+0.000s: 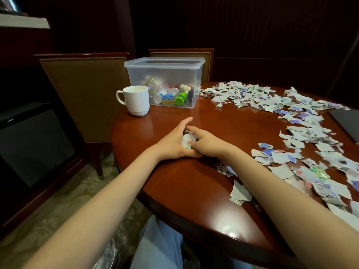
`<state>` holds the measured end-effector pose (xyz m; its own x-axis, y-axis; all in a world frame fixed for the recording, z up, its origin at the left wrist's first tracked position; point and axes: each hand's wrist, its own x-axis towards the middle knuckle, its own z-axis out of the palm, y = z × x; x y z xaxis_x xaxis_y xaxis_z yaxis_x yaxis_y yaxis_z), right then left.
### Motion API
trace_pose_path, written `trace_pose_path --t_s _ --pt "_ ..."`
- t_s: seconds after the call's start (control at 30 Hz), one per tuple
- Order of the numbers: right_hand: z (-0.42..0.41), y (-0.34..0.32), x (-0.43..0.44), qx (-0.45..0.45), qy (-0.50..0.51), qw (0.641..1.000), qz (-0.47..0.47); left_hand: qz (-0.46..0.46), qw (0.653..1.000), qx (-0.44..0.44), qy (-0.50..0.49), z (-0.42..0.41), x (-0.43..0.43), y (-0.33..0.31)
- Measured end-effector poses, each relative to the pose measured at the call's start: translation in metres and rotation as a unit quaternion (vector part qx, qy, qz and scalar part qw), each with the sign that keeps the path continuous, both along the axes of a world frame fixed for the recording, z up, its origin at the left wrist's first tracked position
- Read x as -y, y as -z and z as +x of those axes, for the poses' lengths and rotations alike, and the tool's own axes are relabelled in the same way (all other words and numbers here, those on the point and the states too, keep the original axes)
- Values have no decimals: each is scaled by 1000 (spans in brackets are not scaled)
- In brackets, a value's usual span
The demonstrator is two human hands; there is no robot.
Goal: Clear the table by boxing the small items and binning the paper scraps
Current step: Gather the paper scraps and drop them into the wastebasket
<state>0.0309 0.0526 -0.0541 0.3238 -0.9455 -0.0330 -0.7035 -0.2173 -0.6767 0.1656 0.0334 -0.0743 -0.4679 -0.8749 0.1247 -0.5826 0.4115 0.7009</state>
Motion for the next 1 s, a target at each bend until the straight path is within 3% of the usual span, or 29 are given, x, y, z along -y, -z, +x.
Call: trace_pose_path --t_s 0.2,0.3,0.47,0.63,0.73,0.83,1.0 --pt "20 -1 2 96 47 994 8 -46 998 -12 -34 1 5 0" --pt "27 1 5 160 104 982 18 -44 995 -63 -65 -1 6 1" --pt "26 1 3 372 139 914 82 -12 974 -179 -140 -7 7 3" --pt "26 0 3 467 155 862 124 3 948 -274 -162 -6 4 1" --pt "26 1 6 434 180 877 101 21 932 -317 -175 -4 2 -3" --pt "25 2 9 324 208 922 34 66 900 -378 -208 -3 3 -5" --pt "21 -3 -6 49 52 997 36 118 845 -453 -259 -1 5 -8"
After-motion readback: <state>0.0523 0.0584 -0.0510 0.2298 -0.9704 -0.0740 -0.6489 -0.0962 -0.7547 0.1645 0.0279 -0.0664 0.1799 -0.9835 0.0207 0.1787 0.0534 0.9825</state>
